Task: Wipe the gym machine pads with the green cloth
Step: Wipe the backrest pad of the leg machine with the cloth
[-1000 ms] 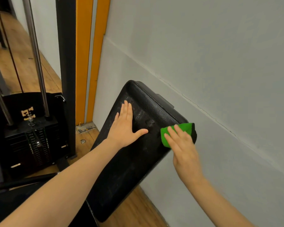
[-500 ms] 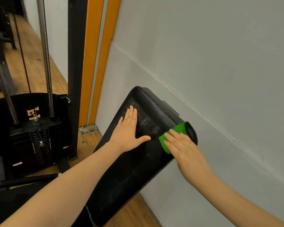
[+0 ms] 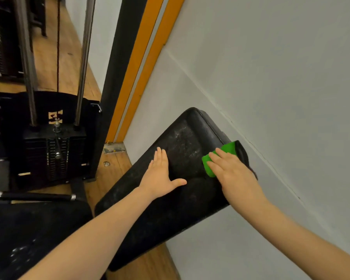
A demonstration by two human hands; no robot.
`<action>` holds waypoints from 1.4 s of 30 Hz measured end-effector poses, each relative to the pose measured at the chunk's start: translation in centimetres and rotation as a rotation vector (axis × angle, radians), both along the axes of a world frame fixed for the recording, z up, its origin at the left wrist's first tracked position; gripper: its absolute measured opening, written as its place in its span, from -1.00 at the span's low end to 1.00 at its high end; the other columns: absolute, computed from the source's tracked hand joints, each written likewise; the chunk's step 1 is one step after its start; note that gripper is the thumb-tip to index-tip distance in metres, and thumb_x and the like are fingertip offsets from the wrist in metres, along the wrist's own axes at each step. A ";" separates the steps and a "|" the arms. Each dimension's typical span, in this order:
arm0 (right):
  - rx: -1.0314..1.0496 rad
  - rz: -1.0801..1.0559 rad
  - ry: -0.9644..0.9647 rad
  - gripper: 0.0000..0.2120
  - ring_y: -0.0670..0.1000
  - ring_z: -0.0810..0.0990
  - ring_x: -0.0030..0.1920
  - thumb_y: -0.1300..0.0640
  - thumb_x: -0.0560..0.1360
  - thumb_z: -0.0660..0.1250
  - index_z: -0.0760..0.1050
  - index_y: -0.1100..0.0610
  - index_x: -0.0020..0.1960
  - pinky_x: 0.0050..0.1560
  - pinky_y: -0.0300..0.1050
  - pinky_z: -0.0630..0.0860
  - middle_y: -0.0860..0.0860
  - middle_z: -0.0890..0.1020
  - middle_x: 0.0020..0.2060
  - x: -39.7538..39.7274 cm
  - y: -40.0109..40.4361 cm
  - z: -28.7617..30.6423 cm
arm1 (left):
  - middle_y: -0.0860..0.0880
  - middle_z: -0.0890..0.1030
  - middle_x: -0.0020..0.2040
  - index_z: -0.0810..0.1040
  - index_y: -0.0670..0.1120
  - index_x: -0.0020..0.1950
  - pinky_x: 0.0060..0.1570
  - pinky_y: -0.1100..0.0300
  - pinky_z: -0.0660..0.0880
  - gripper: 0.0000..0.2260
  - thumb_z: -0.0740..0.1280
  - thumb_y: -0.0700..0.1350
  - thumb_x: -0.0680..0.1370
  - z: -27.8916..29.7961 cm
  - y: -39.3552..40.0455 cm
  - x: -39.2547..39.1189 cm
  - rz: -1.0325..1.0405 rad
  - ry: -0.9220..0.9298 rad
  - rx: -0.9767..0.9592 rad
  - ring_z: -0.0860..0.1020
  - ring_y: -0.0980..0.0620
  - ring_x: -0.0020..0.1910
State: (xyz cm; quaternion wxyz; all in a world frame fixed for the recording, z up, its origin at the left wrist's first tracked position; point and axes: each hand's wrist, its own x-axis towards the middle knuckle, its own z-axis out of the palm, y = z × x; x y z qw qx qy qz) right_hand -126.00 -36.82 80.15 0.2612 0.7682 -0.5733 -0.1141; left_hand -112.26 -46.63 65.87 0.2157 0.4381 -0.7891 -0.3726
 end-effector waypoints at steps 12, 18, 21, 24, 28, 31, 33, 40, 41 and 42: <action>0.155 -0.002 0.173 -0.47 0.12 0.06 0.50 0.26 0.55 0.20 0.16 0.20 0.48 0.47 -0.02 -0.04 0.13 0.16 0.49 3.9 -7.6 1.2 | -0.17 -0.30 0.56 -0.30 -0.19 0.55 0.50 0.00 -0.10 0.07 0.33 0.34 0.43 -0.8 -0.6 -0.3 0.005 0.017 -0.006 -0.24 -0.08 0.55; 0.146 -0.045 0.162 -0.43 0.18 0.60 0.13 0.27 0.10 0.61 0.60 0.24 0.10 0.09 0.14 0.50 0.17 0.63 0.09 1.2 -2.3 0.0 | -0.15 -0.31 0.55 -0.30 -0.18 0.55 0.50 0.00 -0.11 0.06 0.33 0.33 0.44 -1.0 -0.6 -0.2 -0.006 0.027 -0.018 -0.24 -0.07 0.55; 0.209 -0.009 0.140 -0.42 0.19 0.63 0.05 0.32 0.01 0.62 0.63 0.24 0.03 0.01 0.16 0.54 0.16 0.66 0.01 1.1 -2.3 0.5 | -0.15 -0.32 0.55 -0.31 -0.17 0.55 0.50 -0.02 -0.12 0.06 0.32 0.34 0.44 -1.1 -0.6 -0.3 -0.006 0.031 -0.009 -0.26 -0.06 0.54; 0.119 0.022 0.151 -0.49 0.23 0.58 0.14 0.38 0.15 0.54 0.58 0.31 0.10 0.13 0.13 0.48 0.23 0.62 0.08 3.6 -6.7 1.4 | -0.15 -0.33 0.55 -0.32 -0.18 0.54 0.51 -0.03 -0.13 0.06 0.31 0.35 0.45 -1.0 -0.7 -0.2 0.001 0.017 -0.001 -0.27 -0.06 0.54; 0.106 -0.059 0.137 -0.59 0.16 0.16 0.46 0.30 0.58 0.11 0.28 0.23 0.42 0.44 -0.03 0.03 0.16 0.29 0.43 6.3 -13.4 1.0 | -0.14 -0.34 0.55 -0.33 -0.18 0.54 0.50 -0.04 -0.15 0.06 0.31 0.35 0.45 -0.8 -0.6 -0.1 -0.003 0.001 0.020 -0.27 -0.05 0.54; 0.107 -0.093 0.146 -0.61 0.14 0.18 0.45 0.27 0.58 0.11 0.29 0.23 0.41 0.43 -0.03 0.07 0.14 0.32 0.41 5.9 -13.2 0.0 | -0.13 -0.34 0.55 -0.33 -0.18 0.54 0.50 -0.05 -0.16 0.07 0.30 0.36 0.44 -0.7 -0.6 -0.1 -0.007 -0.015 0.018 -0.27 -0.05 0.54; 0.111 -0.085 0.162 -0.55 0.17 0.35 0.37 0.29 0.44 0.37 0.41 0.30 0.31 0.38 0.01 0.25 0.19 0.44 0.32 4.6 -10.3 -0.5 | -0.13 -0.34 0.55 -0.33 -0.17 0.54 0.49 -0.04 -0.16 0.07 0.29 0.36 0.44 -0.8 -0.7 -0.1 -0.006 -0.014 0.016 -0.28 -0.04 0.54; 0.165 -0.100 0.085 -0.37 0.18 0.63 0.06 0.35 -0.04 0.61 0.64 0.23 0.04 -0.02 0.17 0.56 0.16 0.66 0.02 1.3 1.5 -0.7 | -0.12 -0.34 0.55 -0.33 -0.16 0.54 0.49 -0.03 -0.16 0.06 0.31 0.35 0.45 -1.0 -0.8 0.0 -0.013 -0.009 0.017 -0.28 -0.04 0.54; 0.158 -0.085 0.071 -0.39 0.18 0.64 0.05 0.36 -0.04 0.61 0.64 0.23 0.02 -0.03 0.17 0.56 0.16 0.66 0.01 1.5 1.5 -0.5 | -0.12 -0.34 0.55 -0.33 -0.16 0.54 0.49 -0.03 -0.16 0.06 0.31 0.34 0.45 -1.0 -0.8 0.0 -0.012 -0.007 0.017 -0.28 -0.04 0.54; 0.159 -0.069 0.054 -0.40 0.18 0.64 0.04 0.36 -0.04 0.60 0.65 0.23 0.01 -0.04 0.16 0.57 0.16 0.67 -0.01 1.8 0.7 -0.4 | -0.12 -0.35 0.54 -0.33 -0.16 0.54 0.49 -0.02 -0.16 0.06 0.31 0.34 0.45 -1.0 -0.9 0.0 -0.011 -0.005 0.019 -0.28 -0.04 0.54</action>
